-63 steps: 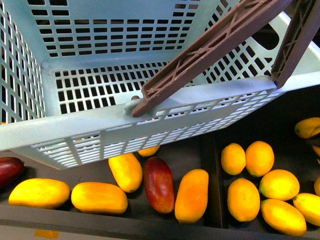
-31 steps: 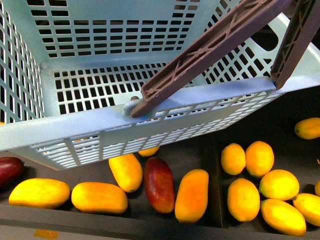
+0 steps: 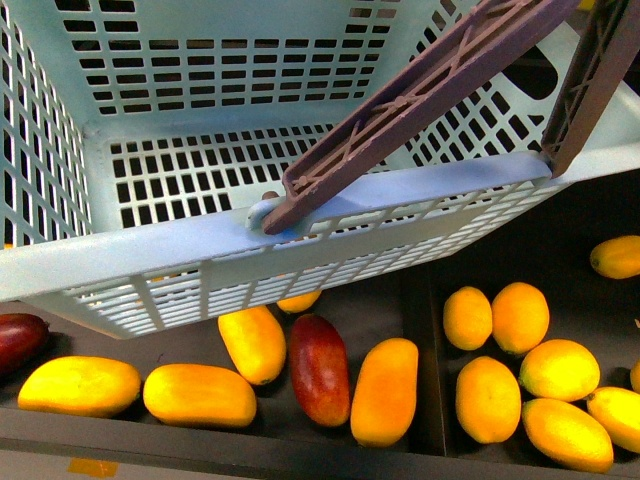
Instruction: Pick lemon and mango into basket
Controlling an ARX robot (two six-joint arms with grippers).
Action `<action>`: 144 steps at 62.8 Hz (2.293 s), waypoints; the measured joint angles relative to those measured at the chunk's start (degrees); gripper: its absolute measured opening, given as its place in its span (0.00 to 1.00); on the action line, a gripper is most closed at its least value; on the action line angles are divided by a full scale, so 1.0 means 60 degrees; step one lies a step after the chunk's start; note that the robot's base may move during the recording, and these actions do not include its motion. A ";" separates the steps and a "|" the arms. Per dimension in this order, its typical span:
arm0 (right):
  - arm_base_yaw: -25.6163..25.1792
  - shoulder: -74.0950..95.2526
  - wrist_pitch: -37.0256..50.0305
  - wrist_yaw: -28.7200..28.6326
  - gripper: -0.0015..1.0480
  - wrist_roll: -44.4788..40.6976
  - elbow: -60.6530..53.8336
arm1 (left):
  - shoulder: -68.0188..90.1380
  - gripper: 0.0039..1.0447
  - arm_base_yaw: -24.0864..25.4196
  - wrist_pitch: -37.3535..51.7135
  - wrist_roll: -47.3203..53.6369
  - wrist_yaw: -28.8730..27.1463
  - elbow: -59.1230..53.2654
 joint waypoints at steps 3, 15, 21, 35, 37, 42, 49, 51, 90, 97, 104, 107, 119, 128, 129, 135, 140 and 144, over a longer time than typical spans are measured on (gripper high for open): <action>0.0171 0.0080 0.0000 0.0080 0.70 0.0029 -0.0004 | 0.0000 0.12 -0.0004 0.0000 -0.0004 0.0004 0.0000; 0.0470 0.0127 -0.0077 0.0346 0.92 0.0029 -0.0178 | 0.0000 0.12 -0.0004 0.0000 -0.0004 0.0007 0.0000; 0.0328 -0.0025 -0.0077 0.0627 0.91 0.0058 -0.0339 | 0.0000 0.12 -0.0004 0.0000 0.0000 0.0007 0.0000; -0.0838 -0.1377 -0.0164 0.1581 0.92 0.0011 -0.0925 | 0.0015 0.12 -0.0004 -0.0022 -0.0022 -0.0011 -0.0004; -0.0954 -0.1504 -0.0029 0.1832 0.91 -0.0098 -0.1016 | 0.0015 0.12 0.0000 -0.0022 0.0000 -0.0029 -0.0004; -0.0987 -0.1679 0.2197 0.3279 0.80 -0.1020 -0.1832 | 0.0015 0.12 0.0007 -0.0022 0.0000 -0.0036 -0.0004; -0.1064 -0.2055 0.4309 0.3606 0.62 -0.1960 -0.3289 | 0.0015 0.12 -0.0015 -0.0022 -0.0004 0.0033 -0.0004; -0.1100 -0.2244 0.4484 0.3592 0.57 -0.2062 -0.3599 | 0.0015 0.12 -0.0015 -0.0022 -0.0029 0.0062 -0.0004; -0.2004 -0.6182 0.4054 0.2739 0.02 -0.2506 -0.7082 | 0.0015 0.12 -0.0004 -0.0022 -0.0007 0.0044 0.0000; -0.2007 -0.6870 0.3646 0.2736 0.02 -0.2506 -0.7369 | 0.0015 0.12 0.0000 -0.0022 -0.0007 0.0040 -0.0004; -0.2011 -0.7340 0.3410 0.2736 0.13 -0.2524 -0.7541 | 0.0015 0.12 0.0000 -0.0022 0.0004 -0.0025 -0.0004; -0.2011 -0.7373 0.3406 0.2736 0.21 -0.2524 -0.7544 | 0.0015 0.12 0.0000 -0.0022 0.0000 -0.0022 -0.0004; -0.2014 -0.7384 0.3406 0.2736 0.51 -0.2524 -0.7548 | 0.0015 0.12 0.0000 -0.0022 0.0000 -0.0011 -0.0004; -0.2014 -0.7388 0.3406 0.2736 0.75 -0.2524 -0.7548 | 0.0015 0.12 0.0000 -0.0022 -0.0011 0.0015 -0.0004; -0.2014 -0.7391 0.3406 0.2736 0.78 -0.2524 -0.7548 | 0.0015 0.12 0.0000 -0.0022 -0.0018 0.0018 -0.0004; -0.2036 -0.7395 0.3406 0.2776 0.93 -0.2517 -0.7555 | 0.0015 0.12 -0.0098 -0.0022 -0.0007 0.0025 0.0000; -0.2036 -0.7399 0.3406 0.2747 0.91 -0.2524 -0.7555 | 0.0015 0.12 -0.0153 -0.0022 -0.0004 0.0182 0.0000; -0.2036 -0.7399 0.3402 0.2747 0.92 -0.2524 -0.7559 | 0.0015 0.12 -0.0117 -0.0022 -0.0131 0.0204 0.0000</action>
